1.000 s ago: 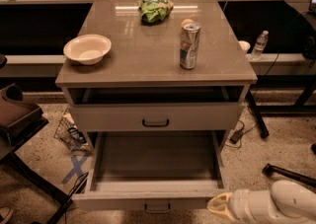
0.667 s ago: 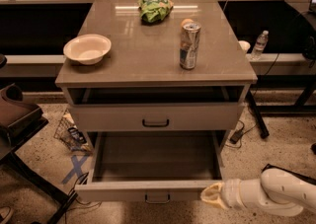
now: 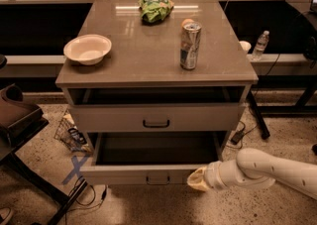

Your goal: Close middle drawer

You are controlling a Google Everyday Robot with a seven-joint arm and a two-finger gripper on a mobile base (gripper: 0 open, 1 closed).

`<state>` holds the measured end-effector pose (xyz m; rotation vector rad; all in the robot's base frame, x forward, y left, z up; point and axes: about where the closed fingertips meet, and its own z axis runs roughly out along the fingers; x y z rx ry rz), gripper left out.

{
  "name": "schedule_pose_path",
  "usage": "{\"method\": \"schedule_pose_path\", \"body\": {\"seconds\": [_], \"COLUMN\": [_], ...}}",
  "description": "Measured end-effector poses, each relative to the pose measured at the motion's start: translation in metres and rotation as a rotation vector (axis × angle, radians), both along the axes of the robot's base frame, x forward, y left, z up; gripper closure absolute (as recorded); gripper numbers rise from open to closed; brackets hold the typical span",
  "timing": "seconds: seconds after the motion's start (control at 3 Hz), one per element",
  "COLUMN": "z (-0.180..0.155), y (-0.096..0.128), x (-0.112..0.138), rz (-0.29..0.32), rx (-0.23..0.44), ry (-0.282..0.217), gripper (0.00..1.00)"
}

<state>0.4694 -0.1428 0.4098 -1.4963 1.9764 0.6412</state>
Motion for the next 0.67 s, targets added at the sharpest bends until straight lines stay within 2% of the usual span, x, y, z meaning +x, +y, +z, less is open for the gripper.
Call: {"method": "schedule_pose_path", "body": {"seconds": [0.33, 0.67], "z": [-0.012, -0.018], "y": [0.015, 0.025], "x": [0.036, 0.057], "rz": [0.009, 0.007], "rx": [-0.045, -0.075], "ry": [0.017, 0.037], "gripper": [1.00, 1.00]}}
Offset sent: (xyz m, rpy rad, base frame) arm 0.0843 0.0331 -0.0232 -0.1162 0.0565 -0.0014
